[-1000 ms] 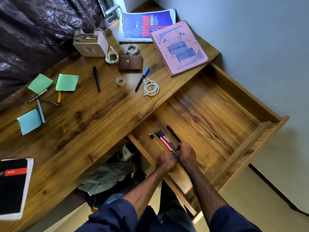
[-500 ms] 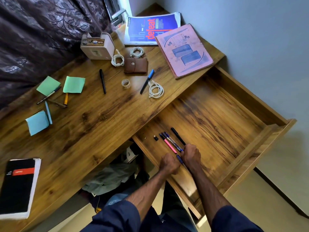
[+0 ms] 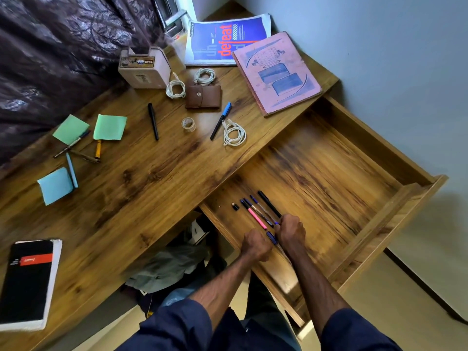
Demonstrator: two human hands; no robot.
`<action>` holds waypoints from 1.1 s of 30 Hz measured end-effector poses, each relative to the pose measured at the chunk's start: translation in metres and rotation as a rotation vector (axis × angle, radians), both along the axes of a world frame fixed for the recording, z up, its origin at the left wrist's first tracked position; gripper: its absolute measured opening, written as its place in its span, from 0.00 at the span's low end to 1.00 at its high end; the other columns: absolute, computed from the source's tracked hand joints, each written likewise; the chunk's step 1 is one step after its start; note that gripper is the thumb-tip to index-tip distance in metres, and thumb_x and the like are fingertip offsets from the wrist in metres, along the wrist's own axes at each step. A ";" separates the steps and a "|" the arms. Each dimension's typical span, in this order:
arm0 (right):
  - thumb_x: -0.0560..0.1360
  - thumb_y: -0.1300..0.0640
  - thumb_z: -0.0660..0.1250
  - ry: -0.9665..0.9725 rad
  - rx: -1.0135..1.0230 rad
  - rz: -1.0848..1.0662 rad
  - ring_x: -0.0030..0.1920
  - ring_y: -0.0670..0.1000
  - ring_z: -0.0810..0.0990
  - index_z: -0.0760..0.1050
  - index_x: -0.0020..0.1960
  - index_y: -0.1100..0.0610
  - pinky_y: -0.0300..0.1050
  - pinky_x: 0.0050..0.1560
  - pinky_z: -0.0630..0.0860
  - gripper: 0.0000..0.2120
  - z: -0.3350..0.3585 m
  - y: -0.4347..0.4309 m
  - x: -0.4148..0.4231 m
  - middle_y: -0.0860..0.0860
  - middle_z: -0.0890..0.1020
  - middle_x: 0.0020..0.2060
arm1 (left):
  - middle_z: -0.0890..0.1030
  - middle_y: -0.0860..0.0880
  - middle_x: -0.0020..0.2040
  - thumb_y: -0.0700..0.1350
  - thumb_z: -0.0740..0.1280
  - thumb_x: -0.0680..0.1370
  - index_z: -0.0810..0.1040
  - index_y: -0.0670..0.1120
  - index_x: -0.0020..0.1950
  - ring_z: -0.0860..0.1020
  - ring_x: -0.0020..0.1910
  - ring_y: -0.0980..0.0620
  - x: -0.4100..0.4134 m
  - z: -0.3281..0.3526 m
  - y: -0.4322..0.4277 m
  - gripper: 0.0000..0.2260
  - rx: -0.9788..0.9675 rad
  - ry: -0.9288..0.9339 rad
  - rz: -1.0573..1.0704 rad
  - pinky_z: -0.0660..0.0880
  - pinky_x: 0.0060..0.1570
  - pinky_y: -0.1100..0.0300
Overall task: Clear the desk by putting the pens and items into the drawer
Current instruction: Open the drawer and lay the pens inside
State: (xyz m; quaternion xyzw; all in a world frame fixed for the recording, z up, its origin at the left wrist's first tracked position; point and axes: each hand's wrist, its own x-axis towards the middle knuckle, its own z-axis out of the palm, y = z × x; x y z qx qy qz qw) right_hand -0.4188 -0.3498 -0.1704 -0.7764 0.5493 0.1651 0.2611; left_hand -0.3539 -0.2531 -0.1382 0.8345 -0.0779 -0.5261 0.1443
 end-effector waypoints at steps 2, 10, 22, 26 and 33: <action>0.75 0.56 0.72 -0.014 -0.005 -0.002 0.37 0.53 0.82 0.81 0.44 0.56 0.50 0.39 0.83 0.04 0.001 -0.001 0.000 0.53 0.82 0.37 | 0.84 0.46 0.45 0.43 0.72 0.77 0.81 0.44 0.50 0.85 0.38 0.51 0.001 0.004 0.000 0.04 -0.001 0.005 -0.006 0.84 0.34 0.58; 0.75 0.58 0.72 -0.093 -0.030 -0.012 0.40 0.54 0.82 0.82 0.45 0.57 0.48 0.40 0.81 0.02 0.015 -0.006 0.003 0.53 0.82 0.40 | 0.84 0.44 0.48 0.43 0.72 0.78 0.80 0.43 0.50 0.85 0.39 0.49 0.002 0.004 -0.002 0.04 0.000 0.027 -0.004 0.84 0.36 0.58; 0.74 0.60 0.73 -0.129 -0.043 -0.038 0.40 0.52 0.81 0.80 0.45 0.55 0.45 0.39 0.79 0.02 0.008 -0.021 0.002 0.52 0.82 0.40 | 0.85 0.44 0.46 0.41 0.71 0.79 0.81 0.41 0.52 0.85 0.36 0.50 0.006 0.005 -0.004 0.05 -0.015 0.061 0.047 0.82 0.33 0.62; 0.74 0.60 0.73 -0.133 -0.037 -0.039 0.39 0.52 0.81 0.80 0.44 0.56 0.45 0.39 0.79 0.02 0.010 -0.024 0.008 0.52 0.82 0.39 | 0.85 0.44 0.48 0.41 0.71 0.79 0.81 0.40 0.55 0.86 0.40 0.49 0.007 0.005 -0.003 0.07 -0.017 0.079 0.063 0.81 0.32 0.64; 0.73 0.57 0.75 -0.145 -0.048 -0.065 0.41 0.50 0.80 0.81 0.47 0.55 0.45 0.39 0.79 0.05 0.016 -0.024 0.011 0.51 0.82 0.44 | 0.85 0.45 0.46 0.42 0.71 0.79 0.81 0.41 0.53 0.86 0.39 0.50 0.012 0.013 0.001 0.06 -0.051 0.064 0.044 0.84 0.38 0.58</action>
